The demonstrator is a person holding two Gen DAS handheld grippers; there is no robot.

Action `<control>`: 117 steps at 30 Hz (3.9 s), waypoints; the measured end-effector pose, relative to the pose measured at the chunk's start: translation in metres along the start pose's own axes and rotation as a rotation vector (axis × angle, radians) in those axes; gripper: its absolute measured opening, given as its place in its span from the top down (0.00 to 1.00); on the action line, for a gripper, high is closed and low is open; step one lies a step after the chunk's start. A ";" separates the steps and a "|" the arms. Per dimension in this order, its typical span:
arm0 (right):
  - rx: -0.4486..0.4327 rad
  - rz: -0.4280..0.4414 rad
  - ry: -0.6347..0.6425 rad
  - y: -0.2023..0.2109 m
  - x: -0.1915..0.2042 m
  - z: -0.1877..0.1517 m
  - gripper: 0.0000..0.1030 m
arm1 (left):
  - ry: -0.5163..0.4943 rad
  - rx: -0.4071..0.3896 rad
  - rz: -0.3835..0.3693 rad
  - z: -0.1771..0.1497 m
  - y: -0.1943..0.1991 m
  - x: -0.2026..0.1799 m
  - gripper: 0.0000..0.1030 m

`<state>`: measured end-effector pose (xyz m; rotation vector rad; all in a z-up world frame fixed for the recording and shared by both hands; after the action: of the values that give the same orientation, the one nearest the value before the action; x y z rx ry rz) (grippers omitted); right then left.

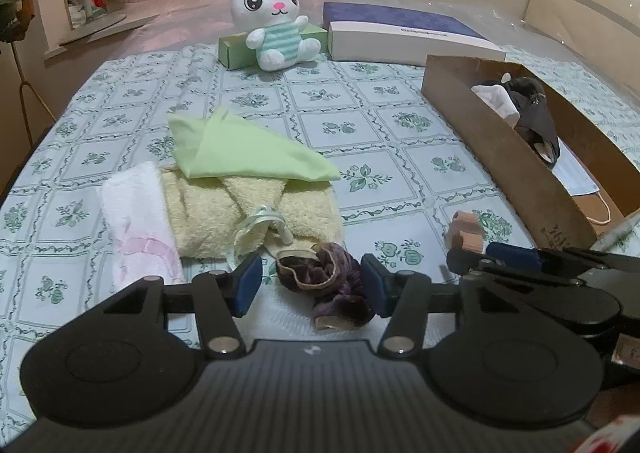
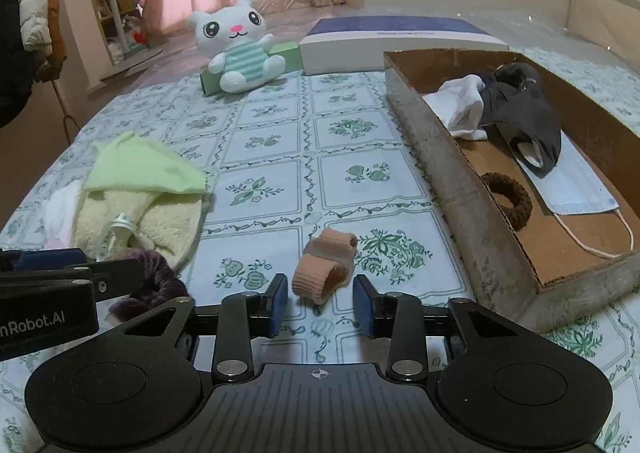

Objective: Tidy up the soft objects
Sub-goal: 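Grasp the brown scrunchie with the left gripper while the right grasps the beige toe separator, then carry the scrunchie and toe separator into the box and open both grippers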

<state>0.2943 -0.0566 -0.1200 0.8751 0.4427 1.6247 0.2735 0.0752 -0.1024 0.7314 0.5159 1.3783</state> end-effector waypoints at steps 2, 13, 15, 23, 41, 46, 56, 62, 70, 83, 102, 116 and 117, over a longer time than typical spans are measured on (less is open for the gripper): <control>0.002 0.005 0.010 -0.002 -0.001 -0.001 0.84 | -0.001 0.006 -0.005 -0.001 -0.004 -0.002 0.50; -0.020 0.040 0.045 0.011 -0.009 0.003 0.90 | -0.021 0.010 0.004 -0.002 -0.016 -0.006 0.68; -0.025 0.047 0.044 0.013 -0.010 0.005 0.90 | -0.031 0.009 0.008 -0.003 -0.016 -0.006 0.75; -0.037 0.081 0.028 0.026 -0.012 0.013 0.91 | -0.047 -0.017 0.017 -0.005 0.000 -0.010 0.87; -0.119 0.163 0.015 0.088 -0.022 0.037 0.92 | -0.015 -0.169 -0.019 0.033 0.081 -0.032 0.88; -0.138 0.160 -0.009 0.105 -0.036 0.042 0.92 | -0.039 -0.189 -0.054 0.045 0.088 -0.055 0.88; -0.185 0.104 -0.074 0.128 -0.083 0.052 0.92 | -0.090 -0.190 -0.160 0.066 0.083 -0.119 0.88; -0.205 0.065 -0.101 0.135 -0.114 0.060 0.92 | -0.128 -0.172 -0.224 0.077 0.071 -0.161 0.88; -0.203 0.023 -0.105 0.133 -0.152 0.068 0.92 | -0.168 -0.148 -0.259 0.093 0.048 -0.204 0.87; -0.181 -0.009 -0.097 0.116 -0.192 0.082 0.92 | -0.181 -0.095 -0.254 0.108 0.006 -0.233 0.87; -0.151 -0.004 -0.091 0.101 -0.199 0.086 0.91 | -0.159 -0.038 -0.249 0.103 -0.018 -0.225 0.60; -0.151 0.030 -0.106 0.095 -0.199 0.087 0.55 | -0.115 -0.031 -0.239 0.095 -0.007 -0.206 0.54; -0.152 0.027 -0.109 0.097 -0.200 0.086 0.54 | -0.112 -0.031 -0.239 0.094 -0.006 -0.204 0.54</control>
<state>0.3019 -0.2862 -0.0566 0.8531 0.2292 1.6044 0.3161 -0.1413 -0.0604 0.6938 0.4755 1.1142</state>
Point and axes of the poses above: each gripper's, at about its wrist camera, not at the fingertips, and y roughly against the way its jaws point, x to its left, z to its top, the point moved 6 cm from there along -y, roughly the way its jaws point, and after that the axes turned 8 degrees about -y, right-handed, at the moved point
